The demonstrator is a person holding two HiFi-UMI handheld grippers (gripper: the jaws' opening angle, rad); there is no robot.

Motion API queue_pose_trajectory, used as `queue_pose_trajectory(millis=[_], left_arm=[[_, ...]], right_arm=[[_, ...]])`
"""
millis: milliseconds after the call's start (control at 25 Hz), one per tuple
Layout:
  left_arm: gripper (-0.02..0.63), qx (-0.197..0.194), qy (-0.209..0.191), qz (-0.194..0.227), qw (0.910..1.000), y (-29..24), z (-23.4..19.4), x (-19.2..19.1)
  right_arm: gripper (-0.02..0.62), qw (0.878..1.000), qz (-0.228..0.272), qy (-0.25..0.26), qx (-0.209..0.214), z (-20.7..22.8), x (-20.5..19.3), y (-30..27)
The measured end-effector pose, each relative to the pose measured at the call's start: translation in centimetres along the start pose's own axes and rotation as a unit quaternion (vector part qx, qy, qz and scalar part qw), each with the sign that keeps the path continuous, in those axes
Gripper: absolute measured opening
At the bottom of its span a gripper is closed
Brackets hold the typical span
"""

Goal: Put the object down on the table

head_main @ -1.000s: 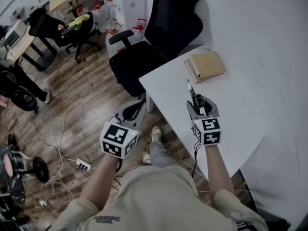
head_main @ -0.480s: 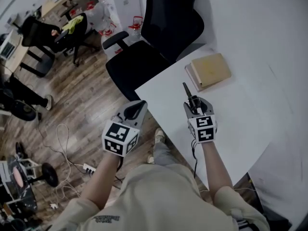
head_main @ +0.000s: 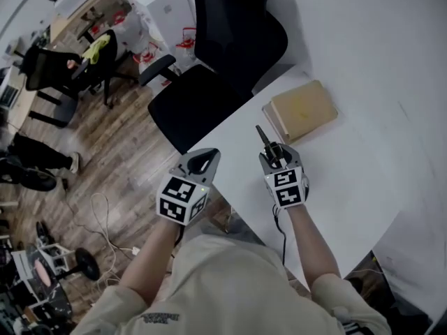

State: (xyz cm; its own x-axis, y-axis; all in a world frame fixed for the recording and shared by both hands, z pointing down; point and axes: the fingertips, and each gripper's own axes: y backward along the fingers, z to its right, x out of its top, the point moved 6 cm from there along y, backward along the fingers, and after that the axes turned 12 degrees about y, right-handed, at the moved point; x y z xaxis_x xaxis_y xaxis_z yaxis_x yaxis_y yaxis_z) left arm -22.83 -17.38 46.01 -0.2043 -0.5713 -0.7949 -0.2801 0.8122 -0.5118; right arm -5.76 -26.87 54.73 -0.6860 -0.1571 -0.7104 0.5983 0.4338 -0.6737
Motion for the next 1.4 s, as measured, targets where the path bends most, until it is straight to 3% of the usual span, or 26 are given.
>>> queue_pose_trajectory(millis=[560,1000,1400], left_arm=[[0.021,-0.046,-0.013,-0.057,0.9972,-7.2,-2.9,1.2],[0.021,-0.112,-0.041,-0.103,0.9875,-10.0,-8.1,2.5],[0.021,-0.155,-0.066,-0.131,0.977,-11.9,-12.7,4.1]], right_arm=[[0.236,0.998,-0.062,-0.018,-0.012,2.3,-1.7,-5.2],[0.238,0.987,-0.141,-0.029,-0.068,1.4,-0.8,-10.0],[0.242,0.97,-0.21,-0.03,-0.121,0.5,-0.5,-13.7]])
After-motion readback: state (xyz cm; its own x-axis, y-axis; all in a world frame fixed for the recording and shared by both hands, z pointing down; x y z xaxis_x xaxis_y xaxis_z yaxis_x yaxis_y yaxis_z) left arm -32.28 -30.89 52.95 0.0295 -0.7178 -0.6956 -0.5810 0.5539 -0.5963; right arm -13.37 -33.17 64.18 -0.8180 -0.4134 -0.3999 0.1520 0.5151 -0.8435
